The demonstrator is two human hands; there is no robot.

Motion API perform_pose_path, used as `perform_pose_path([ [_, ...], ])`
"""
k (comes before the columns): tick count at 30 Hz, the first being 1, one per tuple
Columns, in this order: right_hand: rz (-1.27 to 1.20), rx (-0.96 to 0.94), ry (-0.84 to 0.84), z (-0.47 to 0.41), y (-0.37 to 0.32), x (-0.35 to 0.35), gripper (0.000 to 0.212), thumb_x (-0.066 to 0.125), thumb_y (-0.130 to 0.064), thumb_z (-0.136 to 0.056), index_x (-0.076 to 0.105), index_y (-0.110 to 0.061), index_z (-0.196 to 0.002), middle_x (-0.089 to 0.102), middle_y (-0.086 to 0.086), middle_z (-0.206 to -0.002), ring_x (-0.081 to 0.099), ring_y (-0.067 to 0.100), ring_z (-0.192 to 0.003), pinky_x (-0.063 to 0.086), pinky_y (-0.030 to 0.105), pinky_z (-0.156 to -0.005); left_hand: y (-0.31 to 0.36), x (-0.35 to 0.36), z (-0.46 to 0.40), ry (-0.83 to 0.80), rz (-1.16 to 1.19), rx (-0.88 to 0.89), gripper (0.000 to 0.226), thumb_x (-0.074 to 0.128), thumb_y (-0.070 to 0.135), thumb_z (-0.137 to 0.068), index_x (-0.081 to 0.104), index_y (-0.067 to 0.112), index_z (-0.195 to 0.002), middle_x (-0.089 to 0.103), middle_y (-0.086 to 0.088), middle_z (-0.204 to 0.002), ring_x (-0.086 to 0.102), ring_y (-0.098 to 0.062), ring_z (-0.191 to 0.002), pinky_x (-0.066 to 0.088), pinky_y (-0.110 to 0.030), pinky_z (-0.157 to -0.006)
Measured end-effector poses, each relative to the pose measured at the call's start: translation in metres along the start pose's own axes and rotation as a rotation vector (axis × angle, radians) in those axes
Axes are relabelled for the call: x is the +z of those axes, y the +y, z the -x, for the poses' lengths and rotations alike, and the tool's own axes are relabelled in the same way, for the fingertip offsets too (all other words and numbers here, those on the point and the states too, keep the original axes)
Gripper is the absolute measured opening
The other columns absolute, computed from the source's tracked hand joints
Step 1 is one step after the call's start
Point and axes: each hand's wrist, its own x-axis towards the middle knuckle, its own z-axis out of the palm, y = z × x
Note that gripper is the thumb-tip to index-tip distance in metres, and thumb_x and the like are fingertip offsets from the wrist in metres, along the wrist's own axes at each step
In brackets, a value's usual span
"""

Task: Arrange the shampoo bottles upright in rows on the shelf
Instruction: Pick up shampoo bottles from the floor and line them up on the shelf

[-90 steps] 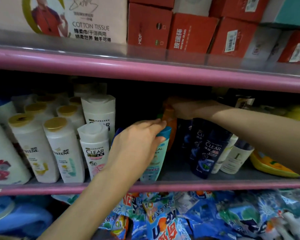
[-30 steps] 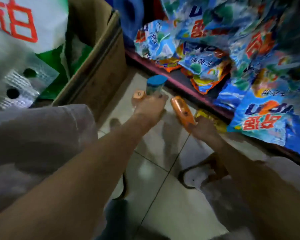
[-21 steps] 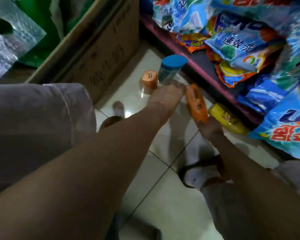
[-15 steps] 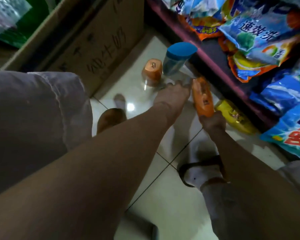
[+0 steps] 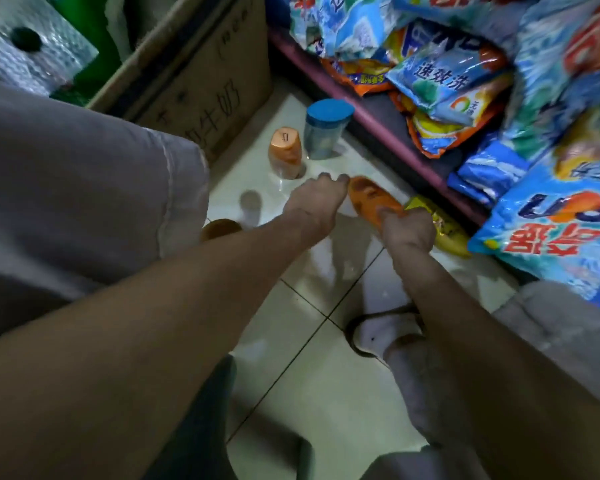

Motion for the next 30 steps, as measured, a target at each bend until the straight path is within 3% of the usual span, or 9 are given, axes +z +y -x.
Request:
perform_pose_path([
  [2,-0.031,-0.046,0.010,0.020,-0.005,-0.031,0.049,0.067,-0.033,-0.081,0.061,0.000,-0.117,0.064,0.019,-0.118,0.059,0.035,-0.110,0.048,0.037,-0.091,0.001,-0.016,0.012,-0.016,0.032,-0.012,0.039,0.056,0.008,-0.088,0.043,0.014,-0.125,0.055,-0.015,-0.111,0.057,-0.030,-0.097,0.046,-0.035,-0.070],
  [6,-0.081,-0.228,0.028,0.077,0.005,-0.106,0.023,0.071,-0.030,-0.079,0.068,-0.012,-0.093,0.069,0.007,-0.087,0.066,0.026,-0.087,0.051,0.034,-0.078,0.006,-0.052,0.049,-0.026,0.017,0.103,0.045,0.053,0.011,-0.089,0.041,0.022,-0.131,0.055,-0.014,-0.116,0.057,-0.030,-0.100,0.049,-0.038,-0.080],
  [9,-0.226,-0.424,0.003,0.114,0.008,-0.160,0.018,0.077,-0.024,-0.077,0.065,-0.016,-0.088,0.065,0.002,-0.078,0.058,0.005,-0.063,0.050,0.016,-0.070,0.022,-0.075,0.080,0.018,-0.007,0.223,0.065,0.054,0.009,-0.086,0.028,0.029,-0.142,0.053,-0.015,-0.118,0.058,-0.034,-0.102,0.050,-0.040,-0.081],
  [13,-0.374,-0.605,0.047,0.158,0.008,-0.205,0.032,0.076,-0.017,-0.078,0.058,-0.022,-0.104,0.063,0.000,-0.093,0.066,0.018,-0.082,0.056,0.034,-0.077,0.048,-0.096,0.116,0.080,-0.045,0.354,0.075,0.056,0.016,-0.082,0.021,0.032,-0.146,0.052,-0.010,-0.125,0.056,-0.034,-0.111,0.047,-0.038,-0.080],
  [17,-0.550,-0.827,0.167,0.201,0.000,-0.228,0.047,0.072,-0.010,-0.081,0.044,-0.039,-0.106,0.066,-0.010,-0.084,0.064,0.009,-0.068,0.053,0.022,-0.063,0.064,-0.119,0.151,0.113,0.095,0.418,0.068,0.062,0.023,-0.078,0.036,0.037,-0.139,0.059,-0.005,-0.124,0.056,-0.028,-0.113,0.050,-0.037,-0.084],
  [22,-0.517,-0.931,0.467,0.239,-0.016,-0.241,0.026,0.065,-0.029,-0.085,0.053,-0.050,-0.095,0.064,-0.028,-0.098,0.062,0.006,-0.076,0.052,0.029,-0.067,0.078,-0.155,0.179,0.171,0.158,0.520,0.072,0.066,0.026,-0.076,0.038,0.041,-0.141,0.066,0.000,-0.118,0.060,-0.024,-0.105,0.050,-0.033,-0.079],
  [25,-0.497,-0.957,0.581,0.251,-0.027,-0.248,0.019,0.063,-0.033,-0.086,0.055,-0.048,-0.095,0.064,-0.024,-0.099,0.059,0.002,-0.078,0.046,0.021,-0.070,0.079,-0.173,0.186,0.206,0.159,0.566,0.071,0.066,0.026,-0.076,0.038,0.049,-0.137,0.067,0.008,-0.116,0.061,-0.019,-0.105,0.049,-0.031,-0.079],
  [27,-0.493,-0.978,0.610,0.257,-0.033,-0.254,0.018,0.063,-0.031,-0.086,0.056,-0.045,-0.095,0.061,-0.023,-0.091,0.055,-0.002,-0.074,0.040,0.013,-0.065,0.077,-0.181,0.189,0.213,0.185,0.575,0.069,0.066,0.026,-0.076,0.039,0.053,-0.134,0.070,0.010,-0.108,0.062,-0.017,-0.101,0.051,-0.035,-0.082],
  [30,-0.490,-0.994,0.595,0.263,-0.040,-0.265,0.020,0.067,-0.025,-0.085,0.055,-0.041,-0.089,0.064,-0.026,-0.088,0.054,-0.002,-0.069,0.039,0.011,-0.060,0.078,-0.192,0.187,0.280,0.195,0.599,0.070,0.068,0.027,-0.076,0.039,0.054,-0.134,0.064,0.011,-0.079,0.060,-0.013,-0.081,0.050,-0.032,-0.071],
])
